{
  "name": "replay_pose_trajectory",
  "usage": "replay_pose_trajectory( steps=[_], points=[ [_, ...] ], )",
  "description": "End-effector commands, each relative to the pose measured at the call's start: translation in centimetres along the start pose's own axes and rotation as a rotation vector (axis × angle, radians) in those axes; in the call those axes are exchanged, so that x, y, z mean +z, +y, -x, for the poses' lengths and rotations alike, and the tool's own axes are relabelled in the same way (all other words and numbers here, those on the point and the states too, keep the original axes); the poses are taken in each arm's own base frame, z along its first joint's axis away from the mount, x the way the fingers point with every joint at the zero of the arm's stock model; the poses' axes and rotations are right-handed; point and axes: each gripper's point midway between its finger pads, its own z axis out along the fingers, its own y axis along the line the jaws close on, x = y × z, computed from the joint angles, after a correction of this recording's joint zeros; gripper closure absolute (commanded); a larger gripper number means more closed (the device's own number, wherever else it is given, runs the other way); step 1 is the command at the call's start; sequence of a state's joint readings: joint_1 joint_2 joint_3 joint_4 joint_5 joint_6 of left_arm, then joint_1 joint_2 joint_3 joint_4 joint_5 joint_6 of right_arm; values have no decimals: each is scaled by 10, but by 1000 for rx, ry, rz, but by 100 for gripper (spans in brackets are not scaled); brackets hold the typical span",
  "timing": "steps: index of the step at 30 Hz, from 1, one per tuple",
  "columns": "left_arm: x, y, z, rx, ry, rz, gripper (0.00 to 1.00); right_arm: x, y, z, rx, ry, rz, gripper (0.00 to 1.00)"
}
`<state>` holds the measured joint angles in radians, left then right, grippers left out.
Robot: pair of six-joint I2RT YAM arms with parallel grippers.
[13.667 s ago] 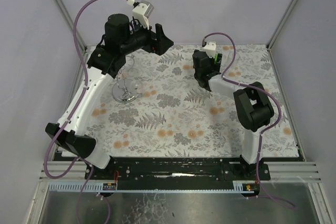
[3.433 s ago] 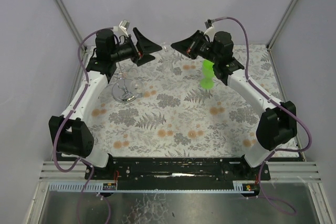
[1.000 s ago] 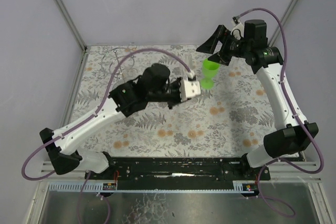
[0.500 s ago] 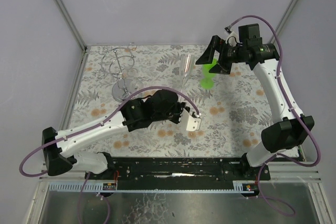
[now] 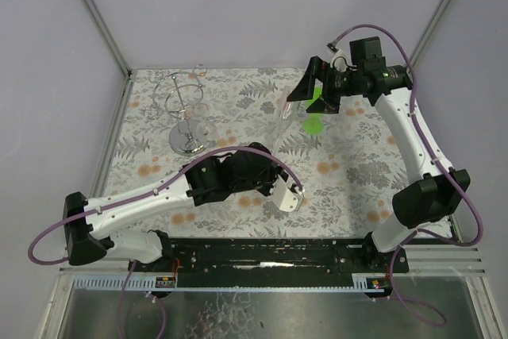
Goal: Take the wine glass off the wine glass rack
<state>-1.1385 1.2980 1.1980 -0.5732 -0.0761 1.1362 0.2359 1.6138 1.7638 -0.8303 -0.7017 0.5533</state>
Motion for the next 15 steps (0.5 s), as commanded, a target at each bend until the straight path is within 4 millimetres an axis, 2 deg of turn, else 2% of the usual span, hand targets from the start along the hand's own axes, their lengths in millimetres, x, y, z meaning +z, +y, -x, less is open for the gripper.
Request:
replay_pose_trajectory(
  steps=[1, 9, 11, 12, 15],
  points=[
    [-7, 25, 12, 37, -33, 111, 100, 14, 18, -4, -42, 37, 55, 1],
    [-8, 23, 16, 57, -38, 109, 100, 35, 27, -6, -61, 68, 61, 1],
    [-8, 22, 17, 60, -40, 108, 100, 36, 29, -5, -61, 67, 64, 9],
    [-8, 22, 17, 59, -38, 109, 100, 36, 29, -4, -58, 67, 64, 16],
    [-9, 22, 16, 60, -37, 110, 100, 37, 28, -5, -47, 70, 59, 45]
  ],
)
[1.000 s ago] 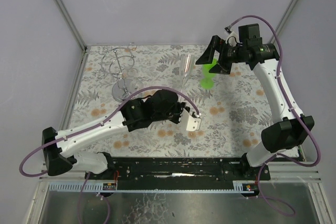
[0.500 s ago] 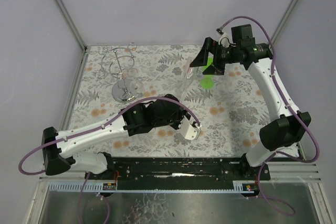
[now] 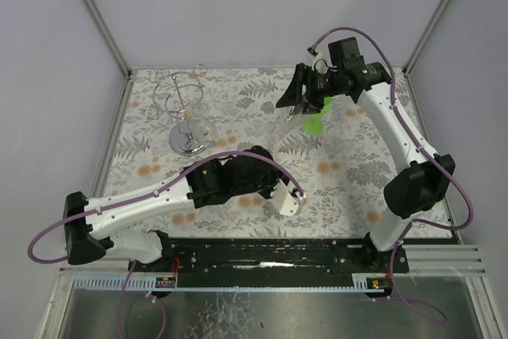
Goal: Take the wine glass off the wine glass rack
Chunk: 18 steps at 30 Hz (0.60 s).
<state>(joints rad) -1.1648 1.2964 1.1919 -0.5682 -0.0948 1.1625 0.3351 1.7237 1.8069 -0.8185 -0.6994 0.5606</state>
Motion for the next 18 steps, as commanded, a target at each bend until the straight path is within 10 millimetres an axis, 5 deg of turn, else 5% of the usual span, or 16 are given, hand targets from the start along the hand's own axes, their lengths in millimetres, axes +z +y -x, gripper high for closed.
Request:
replay_pose_trajectory(
  steps=[1, 3, 6, 13, 18],
  points=[
    [-9, 24, 9, 17, -30, 110, 100, -9, 21, 10, -37, -38, 45, 54],
    [-10, 24, 8, 15, -26, 111, 100, -9, 20, 9, -33, -38, 37, 67],
    [-9, 25, 5, 2, -14, 125, 98, -13, 20, 8, -40, -49, 21, 72],
    [-11, 40, 2, -162, -8, 194, 25, -34, 9, 18, -109, -109, -111, 75],
    [-24, 60, -13, -402, -36, 252, 14, -57, -17, 31, -108, -169, -222, 75]
  ],
)
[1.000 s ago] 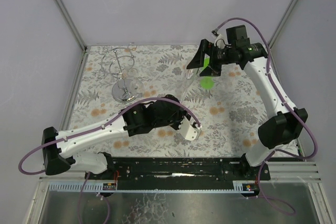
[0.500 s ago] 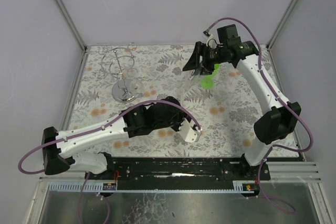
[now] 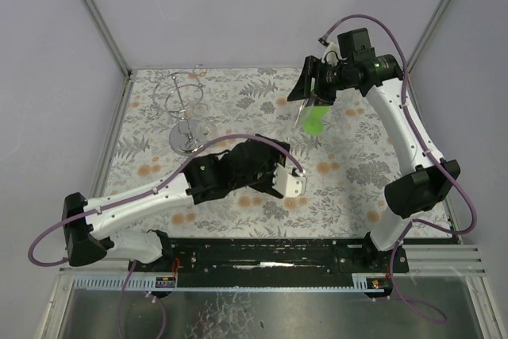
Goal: Take the wine glass off the wine glass rack
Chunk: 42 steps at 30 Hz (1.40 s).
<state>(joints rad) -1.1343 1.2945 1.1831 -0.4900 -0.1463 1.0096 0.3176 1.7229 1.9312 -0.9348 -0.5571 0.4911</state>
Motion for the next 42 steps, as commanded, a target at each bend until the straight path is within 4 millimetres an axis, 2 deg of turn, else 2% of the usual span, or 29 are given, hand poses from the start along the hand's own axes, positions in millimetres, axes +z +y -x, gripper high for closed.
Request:
replay_pose_trajectory(
  steps=[1, 6, 15, 18, 23, 33, 37, 42],
  points=[
    [-21, 49, 1, -266, -65, 150, 14, -32, -21, 17, -44, -93, -120, 75],
    [-28, 57, -18, -423, -60, 155, 14, -51, -55, 30, -53, -161, -270, 76],
    [-28, 63, -29, -514, -69, 147, 14, -81, -113, 42, -58, -316, -561, 76],
    [-27, 68, -30, -534, -72, 147, 14, -86, -140, 42, -55, -378, -678, 76],
    [-26, 75, -32, -562, -73, 147, 14, -88, -173, 43, -47, -508, -793, 78],
    [-29, 81, -40, -599, -59, 146, 14, -105, -214, 47, -43, -809, -940, 75],
    [-28, 81, -41, -601, -56, 140, 15, -105, -231, 38, -44, -906, -971, 76],
    [-28, 84, -41, -604, -49, 138, 15, -100, -239, 34, -47, -957, -967, 77]
  ],
)
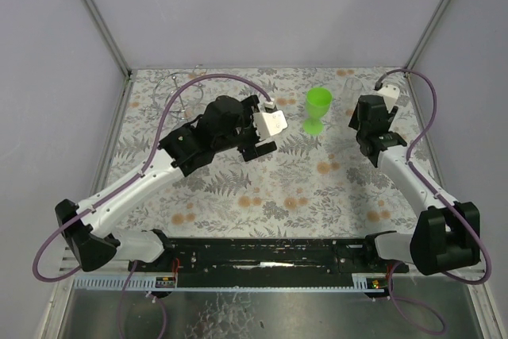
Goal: Take the wine glass off the wine glass rack
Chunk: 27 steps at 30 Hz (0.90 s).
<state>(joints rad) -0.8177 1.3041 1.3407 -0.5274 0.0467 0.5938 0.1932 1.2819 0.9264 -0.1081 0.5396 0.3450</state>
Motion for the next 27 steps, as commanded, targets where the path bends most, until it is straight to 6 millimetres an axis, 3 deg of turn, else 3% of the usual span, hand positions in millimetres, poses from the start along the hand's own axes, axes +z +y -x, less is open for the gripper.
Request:
replay_pose_trajectory(
  steps=[1, 14, 18, 21, 27],
  points=[
    [-3, 7, 13, -21, -26, 2, 15, -1, 2, 46, 105, -211, -13, 77],
    [1, 11, 17, -23, -2, -2, 15, 18, 23, 21, 85, -214, 44, 76],
    [0, 11, 15, -23, 5, -4, 15, 23, 23, 13, 71, -201, 39, 71],
    [1, 10, 13, -25, 10, -6, 15, 25, 23, 8, 67, -193, 36, 62],
    [1, 9, 11, -27, 12, -11, 15, 23, 22, 10, 64, -190, 31, 31]
  ],
)
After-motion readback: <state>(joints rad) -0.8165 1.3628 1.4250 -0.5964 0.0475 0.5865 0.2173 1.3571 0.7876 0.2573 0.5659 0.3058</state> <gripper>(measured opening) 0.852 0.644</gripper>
